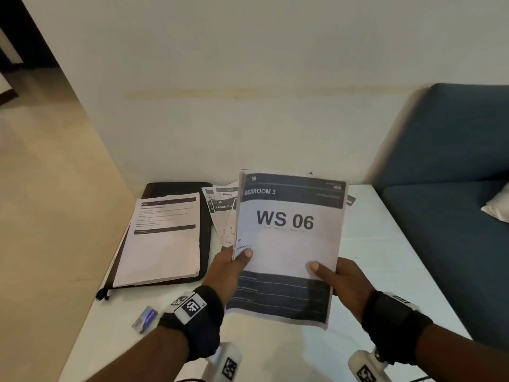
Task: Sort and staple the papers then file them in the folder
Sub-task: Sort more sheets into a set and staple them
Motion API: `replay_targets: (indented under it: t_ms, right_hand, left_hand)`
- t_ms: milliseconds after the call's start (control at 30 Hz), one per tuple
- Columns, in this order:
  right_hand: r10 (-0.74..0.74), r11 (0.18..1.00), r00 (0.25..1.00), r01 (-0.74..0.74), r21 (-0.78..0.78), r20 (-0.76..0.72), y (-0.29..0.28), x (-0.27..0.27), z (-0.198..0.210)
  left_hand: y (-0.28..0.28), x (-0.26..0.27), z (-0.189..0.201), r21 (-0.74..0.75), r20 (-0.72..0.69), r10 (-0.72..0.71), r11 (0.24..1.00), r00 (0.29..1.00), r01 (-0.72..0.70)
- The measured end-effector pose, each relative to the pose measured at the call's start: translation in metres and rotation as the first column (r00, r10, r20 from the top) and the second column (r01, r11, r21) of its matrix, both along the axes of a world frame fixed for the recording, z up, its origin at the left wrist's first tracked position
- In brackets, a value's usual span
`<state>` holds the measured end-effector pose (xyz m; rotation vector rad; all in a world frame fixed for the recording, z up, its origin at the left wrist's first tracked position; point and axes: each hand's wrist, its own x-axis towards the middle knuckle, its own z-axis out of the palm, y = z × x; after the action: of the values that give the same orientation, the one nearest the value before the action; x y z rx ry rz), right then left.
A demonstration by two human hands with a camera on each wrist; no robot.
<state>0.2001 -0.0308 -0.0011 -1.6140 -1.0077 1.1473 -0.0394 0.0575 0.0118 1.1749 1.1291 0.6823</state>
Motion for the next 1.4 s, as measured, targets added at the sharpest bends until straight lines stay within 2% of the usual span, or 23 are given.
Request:
replay_targets:
  t_ms: [100,233,367,467,600,700,900,1033,1267,1333,1400]
  right_hand:
    - [-0.044,0.999,0.999,0.045,0.016,-0.029,0.008,-0.008,0.006]
    - [-0.051,0.999,0.998,0.051,-0.010,-0.031,0.012,-0.016,0.006]
    - [-0.027,1.000,0.999,0.027,0.013,0.026,0.009,-0.021,0.011]
    - [0.017,1.000,0.995,-0.019,0.017,0.094,0.009,-0.017,0.014]
    - [0.117,0.993,0.976,-0.112,-0.037,0.185,0.011,-0.008,0.017]
    - [0.125,0.992,0.975,-0.117,-0.057,0.182,0.012,-0.006,0.016]
    - [0.042,0.998,0.993,-0.036,-0.051,0.114,0.014,-0.028,0.009]
    - [0.028,0.998,0.994,-0.022,-0.051,0.108,0.023,-0.036,0.010]
    - [0.085,0.996,0.988,-0.079,-0.051,0.131,0.030,-0.044,0.013]
    - [0.130,0.990,0.980,-0.119,-0.081,0.150,0.039,-0.048,0.016]
    - [0.103,0.981,0.988,-0.082,-0.176,0.113,0.056,-0.047,0.019]
  left_hand:
    - [-0.002,0.005,0.010,-0.077,0.111,0.149,0.987,0.983,-0.141]
    - [0.001,0.000,0.020,-0.035,0.109,0.243,0.970,0.964,-0.241]
    - [0.005,-0.009,0.023,-0.066,0.114,0.241,0.970,0.964,-0.235]
    - [0.012,-0.017,0.030,-0.118,0.192,0.235,0.970,0.953,-0.215]
    - [0.023,-0.030,0.042,-0.163,0.319,0.308,0.949,0.896,-0.269]
    - [0.027,-0.040,0.044,-0.184,0.366,0.344,0.937,0.865,-0.296]
    - [0.006,-0.031,0.030,-0.241,0.301,0.245,0.955,0.922,-0.175]
    - [0.006,-0.028,0.017,-0.212,0.218,0.313,0.940,0.924,-0.268]
    - [0.012,-0.040,0.001,-0.142,0.150,0.288,0.953,0.946,-0.268]
    - [0.018,-0.045,0.000,-0.124,0.141,0.306,0.949,0.942,-0.290]
    - [0.027,-0.055,0.002,-0.106,0.123,0.344,0.937,0.931,-0.333]
